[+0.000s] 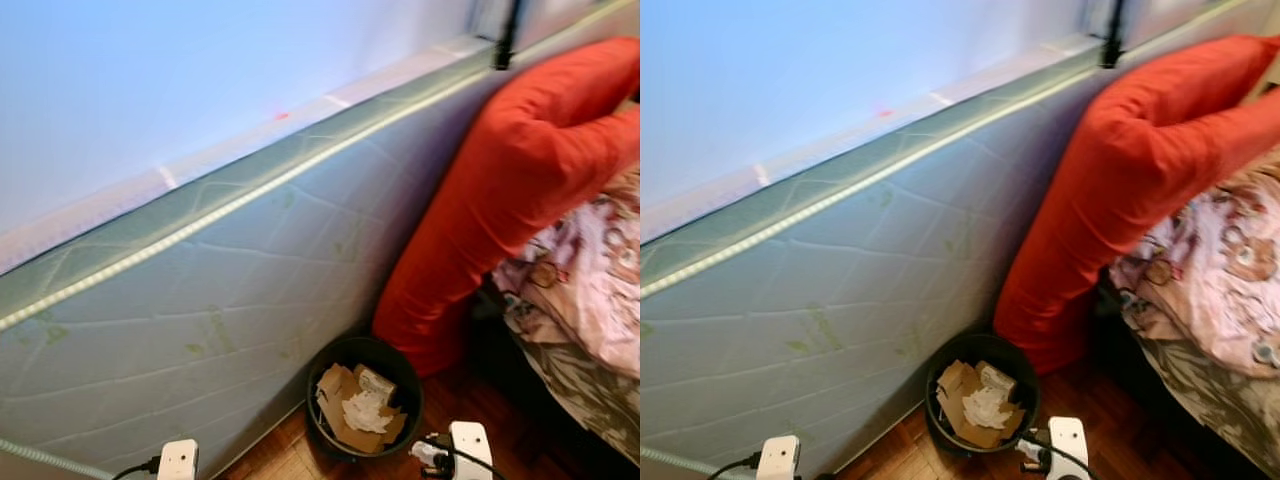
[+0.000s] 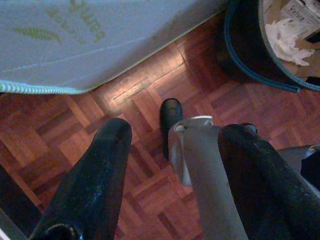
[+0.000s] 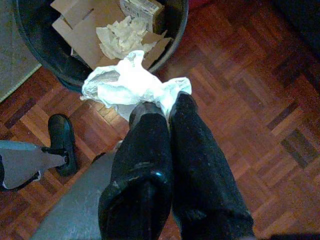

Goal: Clean up the room

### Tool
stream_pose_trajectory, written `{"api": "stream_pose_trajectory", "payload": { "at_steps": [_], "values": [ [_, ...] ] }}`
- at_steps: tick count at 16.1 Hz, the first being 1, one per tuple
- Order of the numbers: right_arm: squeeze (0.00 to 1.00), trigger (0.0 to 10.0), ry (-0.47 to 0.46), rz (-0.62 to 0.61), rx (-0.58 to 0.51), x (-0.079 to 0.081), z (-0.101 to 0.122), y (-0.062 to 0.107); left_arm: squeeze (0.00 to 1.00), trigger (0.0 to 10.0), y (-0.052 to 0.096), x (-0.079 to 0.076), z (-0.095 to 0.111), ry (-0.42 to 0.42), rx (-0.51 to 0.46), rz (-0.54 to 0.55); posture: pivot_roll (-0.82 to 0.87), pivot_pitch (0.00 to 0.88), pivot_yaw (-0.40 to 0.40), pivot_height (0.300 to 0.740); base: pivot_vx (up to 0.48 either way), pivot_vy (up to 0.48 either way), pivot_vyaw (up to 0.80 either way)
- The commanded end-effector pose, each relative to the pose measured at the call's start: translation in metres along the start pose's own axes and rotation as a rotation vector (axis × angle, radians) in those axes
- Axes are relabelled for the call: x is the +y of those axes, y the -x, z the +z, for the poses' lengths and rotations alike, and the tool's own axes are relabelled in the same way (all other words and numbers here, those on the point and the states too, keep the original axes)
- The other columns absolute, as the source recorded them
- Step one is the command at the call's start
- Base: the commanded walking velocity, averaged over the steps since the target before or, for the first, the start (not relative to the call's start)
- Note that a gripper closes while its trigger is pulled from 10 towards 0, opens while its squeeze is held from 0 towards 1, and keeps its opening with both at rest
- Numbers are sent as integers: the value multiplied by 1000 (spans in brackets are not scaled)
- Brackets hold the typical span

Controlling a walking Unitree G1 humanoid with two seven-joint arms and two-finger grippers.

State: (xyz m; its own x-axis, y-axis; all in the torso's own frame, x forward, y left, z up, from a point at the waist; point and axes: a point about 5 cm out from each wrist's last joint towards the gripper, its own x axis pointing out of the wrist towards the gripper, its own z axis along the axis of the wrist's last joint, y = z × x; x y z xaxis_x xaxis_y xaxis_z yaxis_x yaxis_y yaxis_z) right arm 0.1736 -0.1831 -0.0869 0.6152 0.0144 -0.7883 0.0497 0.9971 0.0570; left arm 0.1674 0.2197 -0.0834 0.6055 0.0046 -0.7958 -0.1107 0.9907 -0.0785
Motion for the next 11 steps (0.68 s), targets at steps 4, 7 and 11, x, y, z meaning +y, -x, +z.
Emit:
{"api": "stream_pose_trajectory", "payload": {
  "at_steps": [4,7,11],
  "values": [
    [0,10000,-23,-1,11,0,-4,1,0,10000,3,4,-12,6,42,10,7,109,-21,740,0,0,0],
    [0,10000,4,-5,-6,-1,-2,1,0,10000,4,5,-13,6,45,13,7,108,-21,740,0,0,267],
    [0,10000,-26,-5,4,0,-5,1,0,10000,3,5,-12,3,45,10,6,106,-20,740,0,0,400]
  ]
}}
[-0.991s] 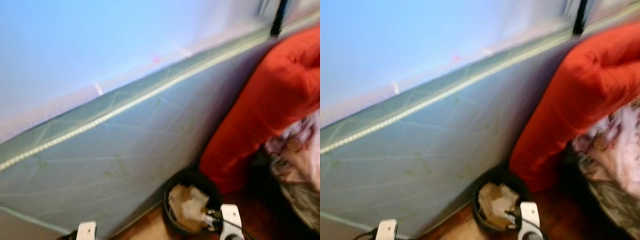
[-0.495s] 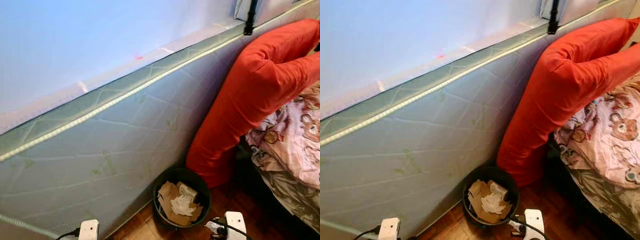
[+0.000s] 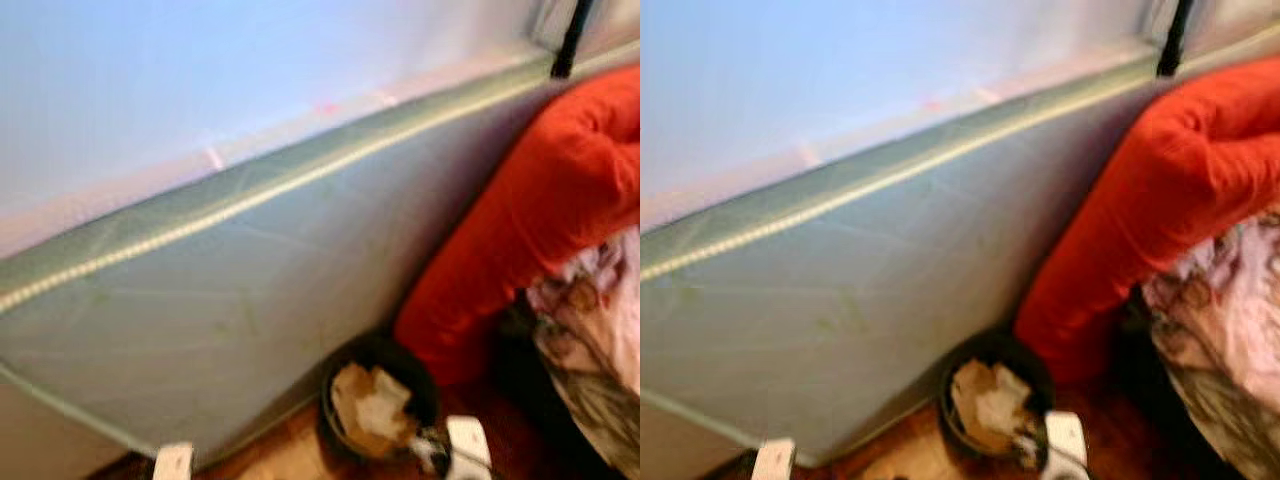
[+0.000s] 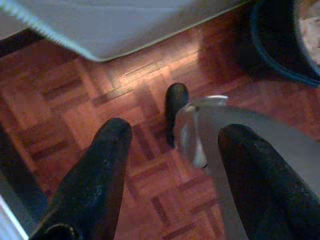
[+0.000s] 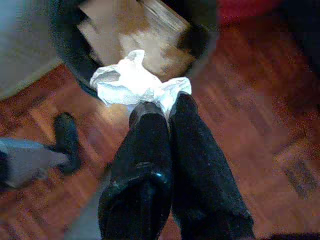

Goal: Clean up the room

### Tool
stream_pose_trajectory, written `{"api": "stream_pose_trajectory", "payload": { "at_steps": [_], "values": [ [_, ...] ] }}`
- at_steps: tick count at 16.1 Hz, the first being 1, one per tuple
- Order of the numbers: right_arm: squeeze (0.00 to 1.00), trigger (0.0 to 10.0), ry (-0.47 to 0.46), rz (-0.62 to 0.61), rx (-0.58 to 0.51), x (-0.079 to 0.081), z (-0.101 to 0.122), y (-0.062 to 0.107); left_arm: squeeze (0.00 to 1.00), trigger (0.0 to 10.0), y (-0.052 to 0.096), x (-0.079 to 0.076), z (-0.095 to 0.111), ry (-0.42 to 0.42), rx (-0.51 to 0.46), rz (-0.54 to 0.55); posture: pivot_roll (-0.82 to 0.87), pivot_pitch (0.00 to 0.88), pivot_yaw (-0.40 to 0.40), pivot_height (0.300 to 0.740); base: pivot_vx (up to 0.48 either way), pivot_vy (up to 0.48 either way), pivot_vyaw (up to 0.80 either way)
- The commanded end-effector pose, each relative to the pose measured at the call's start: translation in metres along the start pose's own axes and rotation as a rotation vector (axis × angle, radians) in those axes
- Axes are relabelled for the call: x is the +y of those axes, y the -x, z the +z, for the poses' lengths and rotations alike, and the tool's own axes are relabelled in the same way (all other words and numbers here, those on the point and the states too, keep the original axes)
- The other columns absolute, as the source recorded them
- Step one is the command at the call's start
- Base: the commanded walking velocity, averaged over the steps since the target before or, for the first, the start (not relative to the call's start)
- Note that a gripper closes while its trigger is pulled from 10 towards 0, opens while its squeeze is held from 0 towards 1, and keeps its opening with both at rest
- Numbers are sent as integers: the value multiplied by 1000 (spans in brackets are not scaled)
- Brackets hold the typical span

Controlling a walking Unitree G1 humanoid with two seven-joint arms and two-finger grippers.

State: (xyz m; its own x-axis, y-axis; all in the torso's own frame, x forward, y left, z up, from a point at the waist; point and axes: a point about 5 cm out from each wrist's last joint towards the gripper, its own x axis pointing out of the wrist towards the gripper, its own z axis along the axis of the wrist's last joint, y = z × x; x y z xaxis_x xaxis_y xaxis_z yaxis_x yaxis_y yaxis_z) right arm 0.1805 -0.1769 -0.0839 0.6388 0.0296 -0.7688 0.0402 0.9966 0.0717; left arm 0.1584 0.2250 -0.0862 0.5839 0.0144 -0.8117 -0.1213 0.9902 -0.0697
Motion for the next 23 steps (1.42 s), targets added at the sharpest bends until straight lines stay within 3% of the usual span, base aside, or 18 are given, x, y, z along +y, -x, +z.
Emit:
{"api": "stream_pose_trajectory", "payload": {
  "at_steps": [1,17,23],
  "values": [
    [0,10000,-18,-22,33,-6,-11,4,0,10000,0,-3,-3,-2,20,-4,5,104,-20,740,0,0,0],
    [0,10000,-2,-9,49,-2,-18,5,0,10000,0,-4,-7,1,25,-2,4,98,-23,740,0,0,0],
    [0,10000,-1,-9,49,-2,-17,5,0,10000,0,-3,-6,7,22,0,2,100,-23,740,269,0,0]
  ]
}}
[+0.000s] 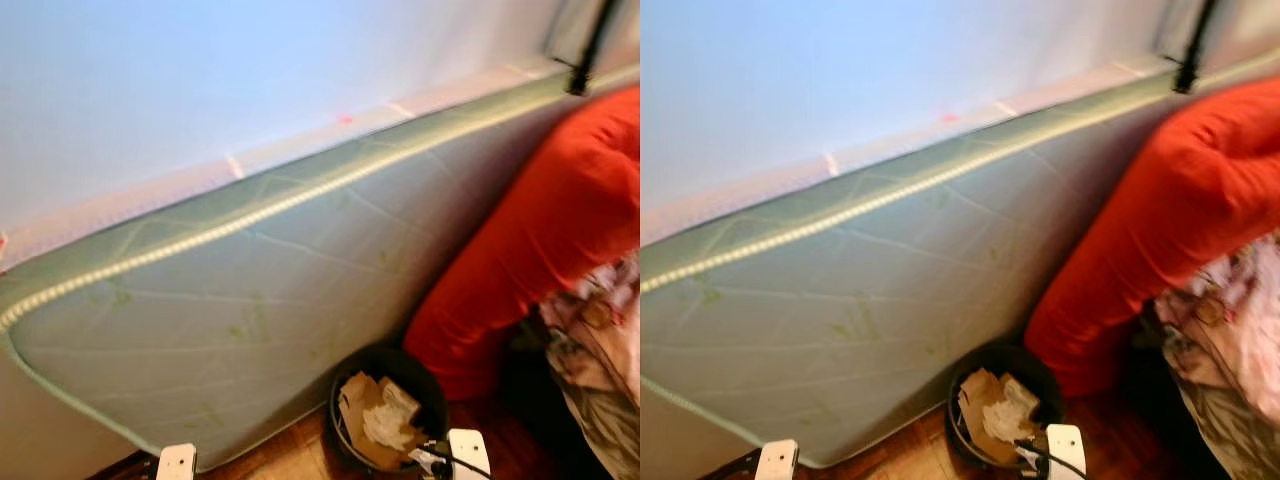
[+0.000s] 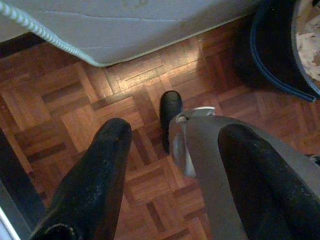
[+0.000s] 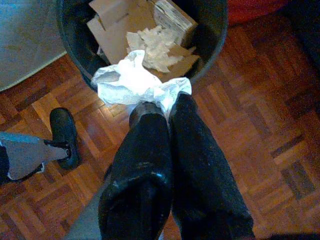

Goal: Clean up the room

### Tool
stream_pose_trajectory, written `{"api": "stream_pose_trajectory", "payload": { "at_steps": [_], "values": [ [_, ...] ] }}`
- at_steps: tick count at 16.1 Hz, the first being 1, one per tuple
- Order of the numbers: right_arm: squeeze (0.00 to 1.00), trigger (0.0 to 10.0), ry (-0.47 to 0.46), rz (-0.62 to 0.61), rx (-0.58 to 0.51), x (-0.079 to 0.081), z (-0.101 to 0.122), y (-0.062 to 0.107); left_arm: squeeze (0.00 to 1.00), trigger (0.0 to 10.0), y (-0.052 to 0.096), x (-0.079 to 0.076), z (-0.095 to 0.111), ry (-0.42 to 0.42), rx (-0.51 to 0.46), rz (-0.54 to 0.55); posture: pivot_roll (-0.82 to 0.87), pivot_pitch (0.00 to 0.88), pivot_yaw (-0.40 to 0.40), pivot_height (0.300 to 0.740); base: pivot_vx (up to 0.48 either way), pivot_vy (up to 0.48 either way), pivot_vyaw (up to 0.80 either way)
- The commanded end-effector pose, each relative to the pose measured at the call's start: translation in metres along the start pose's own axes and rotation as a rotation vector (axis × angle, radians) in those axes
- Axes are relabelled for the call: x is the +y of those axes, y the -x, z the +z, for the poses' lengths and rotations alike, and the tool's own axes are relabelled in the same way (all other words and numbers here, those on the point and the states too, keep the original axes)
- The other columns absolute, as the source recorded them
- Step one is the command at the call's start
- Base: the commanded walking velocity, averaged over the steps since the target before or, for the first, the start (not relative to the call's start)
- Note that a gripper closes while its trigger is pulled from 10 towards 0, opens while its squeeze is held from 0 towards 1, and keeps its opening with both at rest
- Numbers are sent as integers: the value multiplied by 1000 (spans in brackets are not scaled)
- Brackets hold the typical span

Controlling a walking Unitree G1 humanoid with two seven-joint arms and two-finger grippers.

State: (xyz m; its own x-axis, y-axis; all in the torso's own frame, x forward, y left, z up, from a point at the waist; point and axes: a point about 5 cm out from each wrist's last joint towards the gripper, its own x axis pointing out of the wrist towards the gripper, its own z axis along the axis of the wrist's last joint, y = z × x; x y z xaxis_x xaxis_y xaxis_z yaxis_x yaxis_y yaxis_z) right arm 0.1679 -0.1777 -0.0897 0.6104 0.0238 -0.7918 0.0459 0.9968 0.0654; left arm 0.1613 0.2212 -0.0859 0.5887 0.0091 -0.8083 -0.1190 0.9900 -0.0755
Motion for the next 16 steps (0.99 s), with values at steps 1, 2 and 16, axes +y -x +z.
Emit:
{"api": "stream_pose_trajectory", "payload": {
  "at_steps": [1,2,16],
  "values": [
    [0,10000,0,0,13,0,-3,1,0,10000,2,1,-8,6,26,6,3,101,-25,740,322,0,0],
    [0,10000,0,0,13,0,-3,1,0,10000,2,1,-7,6,25,6,3,102,-25,740,326,0,0],
    [0,10000,4,31,-202,12,64,-11,0,10000,2,0,-10,-2,26,-6,15,113,-24,740,67,0,0]
  ]
}}
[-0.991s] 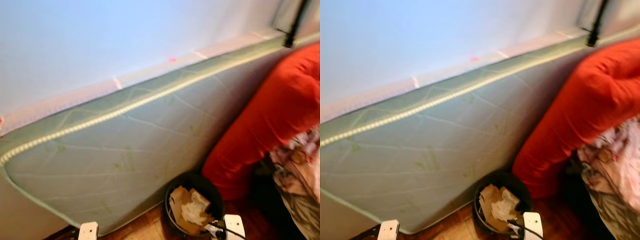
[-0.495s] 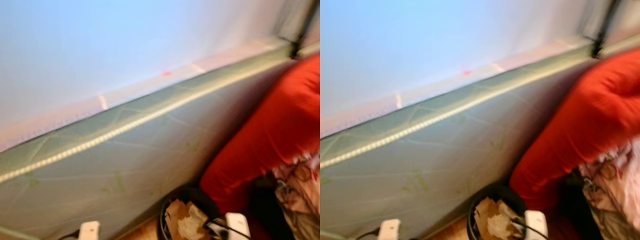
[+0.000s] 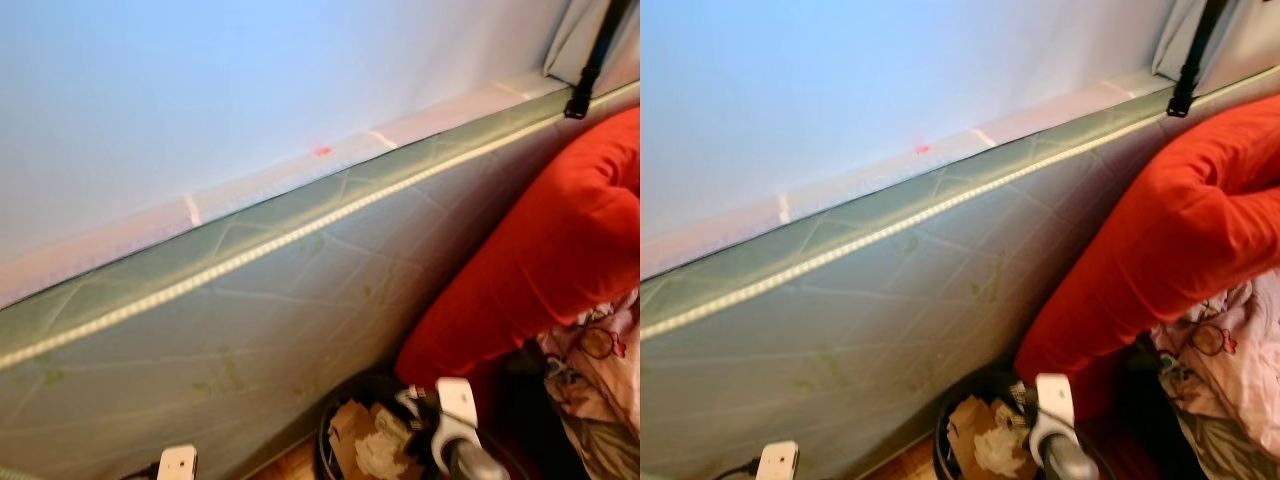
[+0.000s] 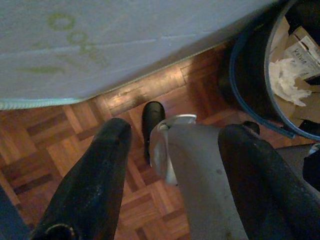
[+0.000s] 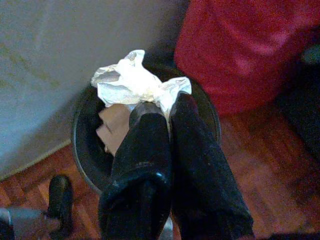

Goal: Clean up the room

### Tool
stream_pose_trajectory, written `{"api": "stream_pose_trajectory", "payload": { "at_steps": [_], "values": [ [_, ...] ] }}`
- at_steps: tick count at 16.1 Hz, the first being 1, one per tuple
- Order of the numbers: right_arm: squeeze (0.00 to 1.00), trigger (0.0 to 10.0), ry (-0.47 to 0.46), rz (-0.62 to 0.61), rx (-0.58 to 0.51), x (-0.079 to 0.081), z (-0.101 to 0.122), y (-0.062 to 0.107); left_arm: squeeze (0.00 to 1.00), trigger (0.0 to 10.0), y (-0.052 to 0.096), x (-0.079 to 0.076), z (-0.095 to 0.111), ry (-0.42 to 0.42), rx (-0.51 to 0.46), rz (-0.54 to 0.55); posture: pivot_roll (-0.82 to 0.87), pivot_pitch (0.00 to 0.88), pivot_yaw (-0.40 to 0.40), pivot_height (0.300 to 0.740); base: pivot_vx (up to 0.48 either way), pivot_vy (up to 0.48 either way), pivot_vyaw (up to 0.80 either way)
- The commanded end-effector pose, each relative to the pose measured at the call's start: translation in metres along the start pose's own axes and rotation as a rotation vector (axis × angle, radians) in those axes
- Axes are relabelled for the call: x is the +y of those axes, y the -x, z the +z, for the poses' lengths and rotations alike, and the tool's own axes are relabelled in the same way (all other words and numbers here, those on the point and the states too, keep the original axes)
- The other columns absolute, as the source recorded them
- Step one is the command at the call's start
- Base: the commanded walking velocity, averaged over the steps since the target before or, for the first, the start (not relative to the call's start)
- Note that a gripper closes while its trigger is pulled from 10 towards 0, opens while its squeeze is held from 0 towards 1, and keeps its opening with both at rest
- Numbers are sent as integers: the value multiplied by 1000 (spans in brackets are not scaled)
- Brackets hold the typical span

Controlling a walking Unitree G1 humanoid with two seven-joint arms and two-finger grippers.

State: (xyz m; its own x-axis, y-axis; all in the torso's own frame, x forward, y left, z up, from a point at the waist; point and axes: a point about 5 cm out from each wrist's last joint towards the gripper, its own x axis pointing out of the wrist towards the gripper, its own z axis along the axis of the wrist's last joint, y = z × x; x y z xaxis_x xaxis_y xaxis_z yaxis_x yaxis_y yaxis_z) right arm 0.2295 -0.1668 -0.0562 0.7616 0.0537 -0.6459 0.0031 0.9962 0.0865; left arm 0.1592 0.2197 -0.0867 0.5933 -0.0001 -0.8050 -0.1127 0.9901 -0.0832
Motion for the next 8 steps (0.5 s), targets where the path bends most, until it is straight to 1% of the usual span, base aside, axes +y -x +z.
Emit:
{"api": "stream_pose_trajectory", "payload": {
  "at_steps": [1,2,5,8],
  "values": [
    [0,10000,-21,-14,-19,-3,5,-1,0,10000,1,0,-8,-1,30,4,23,117,-25,740,0,0,0],
    [0,10000,-25,-15,-48,-3,15,-3,0,10000,1,-1,-8,0,29,4,23,117,-25,740,0,0,0],
    [0,10000,-9,-40,-82,-5,27,-6,0,10000,1,-3,-8,0,30,3,25,122,-25,740,0,0,0],
    [0,10000,-24,-61,-97,-9,30,-6,0,10000,1,-2,-9,1,30,4,26,124,-24,740,0,0,0]
  ]
}}
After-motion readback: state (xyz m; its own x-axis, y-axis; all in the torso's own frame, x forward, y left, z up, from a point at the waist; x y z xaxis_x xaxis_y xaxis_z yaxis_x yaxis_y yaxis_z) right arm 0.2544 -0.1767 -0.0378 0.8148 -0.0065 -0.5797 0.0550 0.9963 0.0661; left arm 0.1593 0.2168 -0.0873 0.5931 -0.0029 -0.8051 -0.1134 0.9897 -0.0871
